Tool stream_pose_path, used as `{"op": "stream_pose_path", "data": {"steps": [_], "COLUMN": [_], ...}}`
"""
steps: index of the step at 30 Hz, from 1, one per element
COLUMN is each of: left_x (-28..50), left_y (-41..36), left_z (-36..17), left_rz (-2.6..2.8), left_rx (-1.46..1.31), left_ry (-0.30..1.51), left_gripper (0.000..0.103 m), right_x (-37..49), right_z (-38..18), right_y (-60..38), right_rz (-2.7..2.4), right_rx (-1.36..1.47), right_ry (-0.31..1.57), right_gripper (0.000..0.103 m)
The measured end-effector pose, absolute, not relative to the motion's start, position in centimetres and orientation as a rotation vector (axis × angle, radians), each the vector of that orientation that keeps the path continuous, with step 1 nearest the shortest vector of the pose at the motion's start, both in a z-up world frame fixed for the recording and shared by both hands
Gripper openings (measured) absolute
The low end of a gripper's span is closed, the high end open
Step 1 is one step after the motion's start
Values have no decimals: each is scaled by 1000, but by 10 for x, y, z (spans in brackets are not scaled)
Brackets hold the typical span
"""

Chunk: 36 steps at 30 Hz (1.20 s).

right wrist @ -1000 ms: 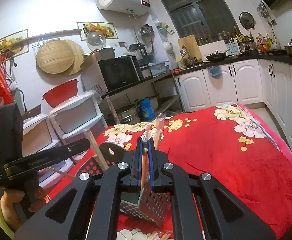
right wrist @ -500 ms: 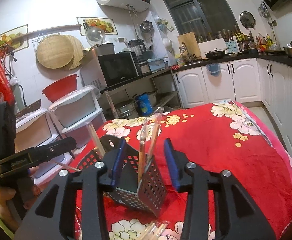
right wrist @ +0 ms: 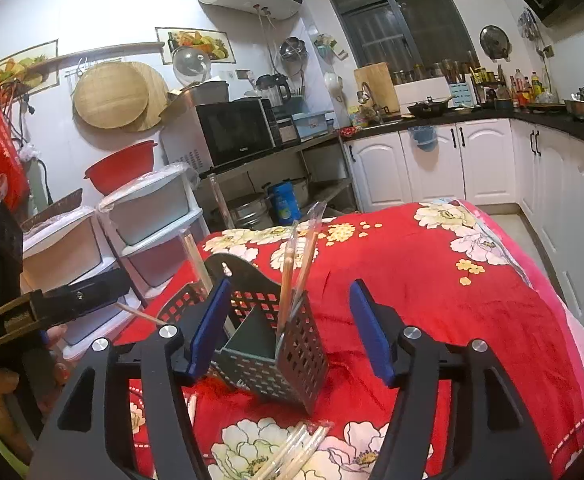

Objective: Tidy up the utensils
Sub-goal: 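Lower the right gripper's chopstick into the caddy and open it while the left gripper withdraws, then move both open grippers down toward the loose wrapped chopsticks on the tablecloth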

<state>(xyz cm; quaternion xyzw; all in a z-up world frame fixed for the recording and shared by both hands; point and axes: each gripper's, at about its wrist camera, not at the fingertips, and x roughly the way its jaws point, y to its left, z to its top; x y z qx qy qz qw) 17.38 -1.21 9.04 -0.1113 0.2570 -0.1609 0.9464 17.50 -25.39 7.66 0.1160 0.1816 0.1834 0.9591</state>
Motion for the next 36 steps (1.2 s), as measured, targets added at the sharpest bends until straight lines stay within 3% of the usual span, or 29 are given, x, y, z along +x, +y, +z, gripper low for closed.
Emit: {"op": "stream_pose_path", "data": {"steps": [36], "left_x": [136], "left_y": [40], "left_z": [47], "left_rz": [-259], "left_rx": [-308], "left_ry": [620], "left_gripper": [91], "right_x": [143], "right_z": [53], "right_y": [-216], "right_rz": [445], "right_rx": [124], "right_ry": [486], "right_gripper": [62]}}
